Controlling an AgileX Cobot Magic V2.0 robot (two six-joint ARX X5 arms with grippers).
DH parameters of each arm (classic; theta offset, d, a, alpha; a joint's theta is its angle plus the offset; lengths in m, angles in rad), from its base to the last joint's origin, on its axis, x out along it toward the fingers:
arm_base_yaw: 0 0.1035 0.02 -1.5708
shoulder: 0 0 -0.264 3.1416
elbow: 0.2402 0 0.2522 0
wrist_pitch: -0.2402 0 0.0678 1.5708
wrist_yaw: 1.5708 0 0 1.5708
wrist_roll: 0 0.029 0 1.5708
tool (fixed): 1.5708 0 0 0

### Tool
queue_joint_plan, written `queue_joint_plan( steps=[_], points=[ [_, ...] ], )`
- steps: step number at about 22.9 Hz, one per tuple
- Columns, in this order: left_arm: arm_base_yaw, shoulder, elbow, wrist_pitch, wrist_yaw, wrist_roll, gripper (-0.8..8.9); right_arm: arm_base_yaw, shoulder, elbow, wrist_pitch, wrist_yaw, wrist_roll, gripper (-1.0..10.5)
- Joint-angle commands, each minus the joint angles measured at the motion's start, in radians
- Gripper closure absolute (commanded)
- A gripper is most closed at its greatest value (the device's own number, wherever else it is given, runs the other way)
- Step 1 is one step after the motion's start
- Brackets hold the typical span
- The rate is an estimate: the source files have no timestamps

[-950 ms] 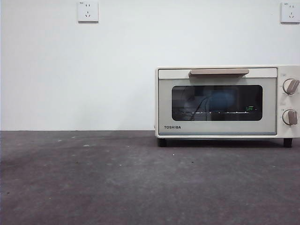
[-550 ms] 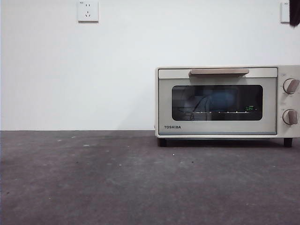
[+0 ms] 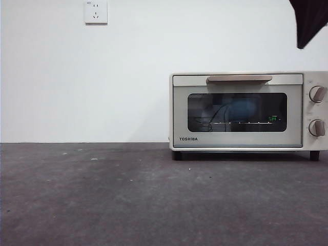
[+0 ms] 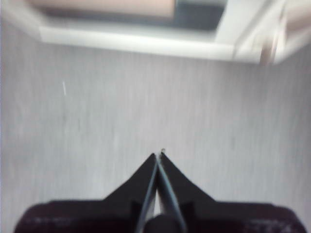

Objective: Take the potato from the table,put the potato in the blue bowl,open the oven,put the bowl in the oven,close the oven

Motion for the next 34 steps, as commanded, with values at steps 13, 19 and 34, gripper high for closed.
queue_joint_plan(
  steps=[13, 19, 34],
  points=[
    [-0.013, -0.004, -0.037, -0.042, -0.121, -0.081, 8.17, 0.000, 0.005, -0.003, 0.534, 0.002, -0.008, 9.5],
    [-0.014, -0.004, -0.037, -0.044, -0.153, -0.081, 8.18, 0.000, 0.005, -0.004, 0.536, 0.002, -0.008, 9.5],
    [-0.014, -0.004, -0.037, -0.032, -0.143, -0.108, 8.17, 0.000, 0.005, -0.003, 0.536, 0.002, -0.008, 9.5]
  ],
)
